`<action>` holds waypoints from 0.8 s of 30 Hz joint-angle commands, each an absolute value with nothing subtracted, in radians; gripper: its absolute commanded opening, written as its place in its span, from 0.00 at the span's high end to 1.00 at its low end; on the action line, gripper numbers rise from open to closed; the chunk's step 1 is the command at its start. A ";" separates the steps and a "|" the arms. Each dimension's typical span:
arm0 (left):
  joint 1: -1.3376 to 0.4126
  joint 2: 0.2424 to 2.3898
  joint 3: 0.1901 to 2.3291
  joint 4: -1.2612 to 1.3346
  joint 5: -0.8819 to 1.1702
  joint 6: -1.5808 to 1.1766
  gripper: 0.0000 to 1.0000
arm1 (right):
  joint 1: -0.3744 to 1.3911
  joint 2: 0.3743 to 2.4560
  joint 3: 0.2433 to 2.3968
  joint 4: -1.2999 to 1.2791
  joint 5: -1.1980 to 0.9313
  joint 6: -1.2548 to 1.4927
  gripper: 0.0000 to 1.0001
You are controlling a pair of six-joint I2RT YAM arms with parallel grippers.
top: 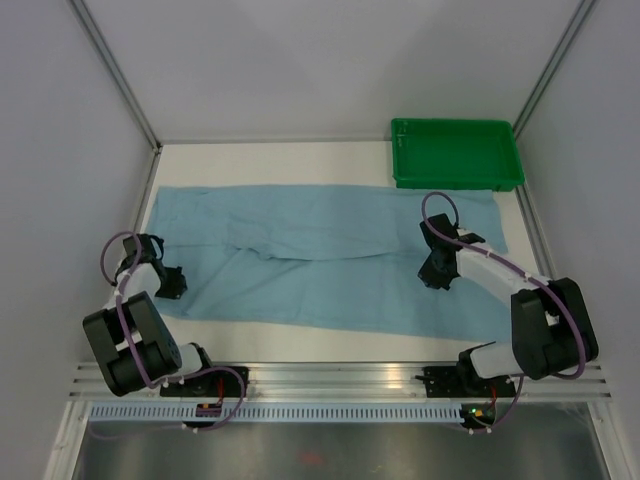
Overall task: Fold and stack the trousers
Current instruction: Flatten the trousers out
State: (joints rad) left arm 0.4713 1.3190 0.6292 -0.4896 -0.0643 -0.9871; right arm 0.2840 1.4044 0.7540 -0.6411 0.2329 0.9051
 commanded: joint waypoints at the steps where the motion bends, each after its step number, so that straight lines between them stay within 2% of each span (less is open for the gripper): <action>1: 0.480 1.325 0.614 -0.356 -0.041 -1.080 0.98 | 0.281 1.423 0.742 -0.554 0.222 0.928 1.00; 6: 0.489 1.336 0.623 -0.530 -0.167 -1.141 0.98 | 0.282 1.470 0.681 -0.554 0.213 0.931 1.00; 12: 0.552 1.374 0.541 -0.405 -0.008 -1.040 0.98 | 0.282 1.447 0.612 -0.554 0.201 0.956 1.00; 17: 0.597 1.338 0.503 -0.446 0.072 -1.009 0.98 | 0.282 1.410 0.601 -0.589 0.207 0.960 1.00; 24: 0.630 1.238 0.457 -0.572 0.005 -0.962 0.98 | 0.282 1.327 0.551 -0.650 0.209 0.982 1.00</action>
State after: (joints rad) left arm 0.6140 1.2392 0.5045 -0.4110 0.0734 -1.0462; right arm 0.2832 1.3304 0.6186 -0.5011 0.2180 0.9676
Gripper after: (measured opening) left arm 0.025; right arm 0.003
